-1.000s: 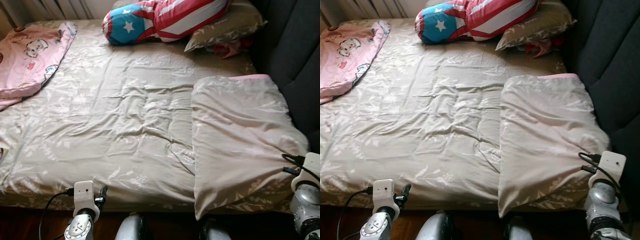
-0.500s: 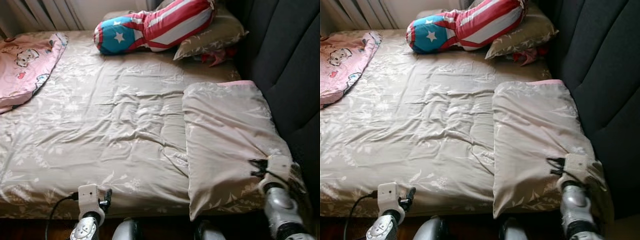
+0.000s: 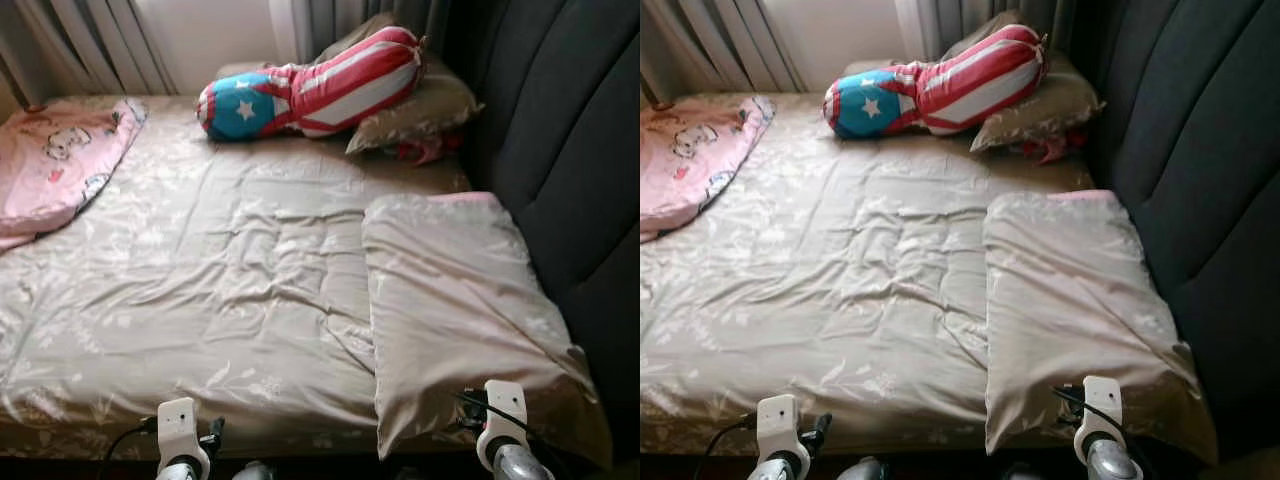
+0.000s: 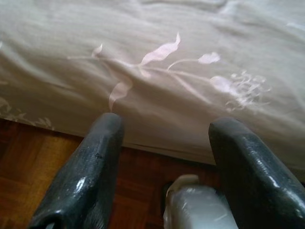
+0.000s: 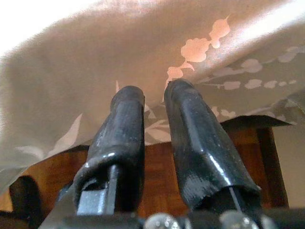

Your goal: Clean up the room

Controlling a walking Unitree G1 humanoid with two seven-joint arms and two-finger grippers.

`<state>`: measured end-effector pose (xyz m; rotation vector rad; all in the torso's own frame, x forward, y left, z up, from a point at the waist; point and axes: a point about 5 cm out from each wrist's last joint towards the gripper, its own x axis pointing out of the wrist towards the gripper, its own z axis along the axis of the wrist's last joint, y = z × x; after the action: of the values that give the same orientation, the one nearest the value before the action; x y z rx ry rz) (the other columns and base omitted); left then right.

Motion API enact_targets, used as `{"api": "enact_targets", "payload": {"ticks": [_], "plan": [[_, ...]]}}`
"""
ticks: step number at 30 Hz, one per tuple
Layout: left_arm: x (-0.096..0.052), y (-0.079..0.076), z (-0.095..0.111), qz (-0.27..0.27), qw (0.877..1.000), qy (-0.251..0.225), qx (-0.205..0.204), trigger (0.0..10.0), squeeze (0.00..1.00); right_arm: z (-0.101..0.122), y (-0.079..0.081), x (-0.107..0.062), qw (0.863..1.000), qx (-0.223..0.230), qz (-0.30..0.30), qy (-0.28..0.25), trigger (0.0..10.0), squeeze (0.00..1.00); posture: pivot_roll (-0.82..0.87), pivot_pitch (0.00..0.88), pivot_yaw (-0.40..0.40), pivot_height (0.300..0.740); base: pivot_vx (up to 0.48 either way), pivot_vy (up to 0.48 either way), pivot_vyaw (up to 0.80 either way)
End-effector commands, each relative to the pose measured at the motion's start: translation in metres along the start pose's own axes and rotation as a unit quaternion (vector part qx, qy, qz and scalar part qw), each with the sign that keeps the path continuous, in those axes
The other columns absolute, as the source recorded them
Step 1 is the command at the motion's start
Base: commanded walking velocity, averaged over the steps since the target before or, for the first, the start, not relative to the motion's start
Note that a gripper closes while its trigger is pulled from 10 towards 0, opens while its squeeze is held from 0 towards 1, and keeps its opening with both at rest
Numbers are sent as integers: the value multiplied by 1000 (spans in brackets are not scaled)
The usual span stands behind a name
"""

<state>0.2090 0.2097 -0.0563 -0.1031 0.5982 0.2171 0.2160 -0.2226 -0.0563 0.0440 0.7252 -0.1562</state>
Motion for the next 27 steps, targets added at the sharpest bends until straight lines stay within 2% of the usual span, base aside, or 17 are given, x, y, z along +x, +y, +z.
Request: {"api": "enact_targets", "payload": {"ticks": [1,8,17,27], "plan": [[-2,-2,-9,-5,1000,28,13,10000,0,-12,0,-3,1000,6,-1,27,10000,0,-124,0,9,740,0,0,0],[-6,-7,-25,-5,997,76,19,10000,0,-31,2,-8,998,16,0,68,10000,0,-128,0,5,740,0,0,0],[-11,-12,-39,-6,993,119,13,10000,0,-44,4,-12,995,17,8,101,10000,0,-121,0,11,740,0,0,0],[-14,-9,-45,-2,991,136,18,10000,0,-49,9,-13,993,2,29,112,10000,0,-136,0,10,740,0,0,0]]}}
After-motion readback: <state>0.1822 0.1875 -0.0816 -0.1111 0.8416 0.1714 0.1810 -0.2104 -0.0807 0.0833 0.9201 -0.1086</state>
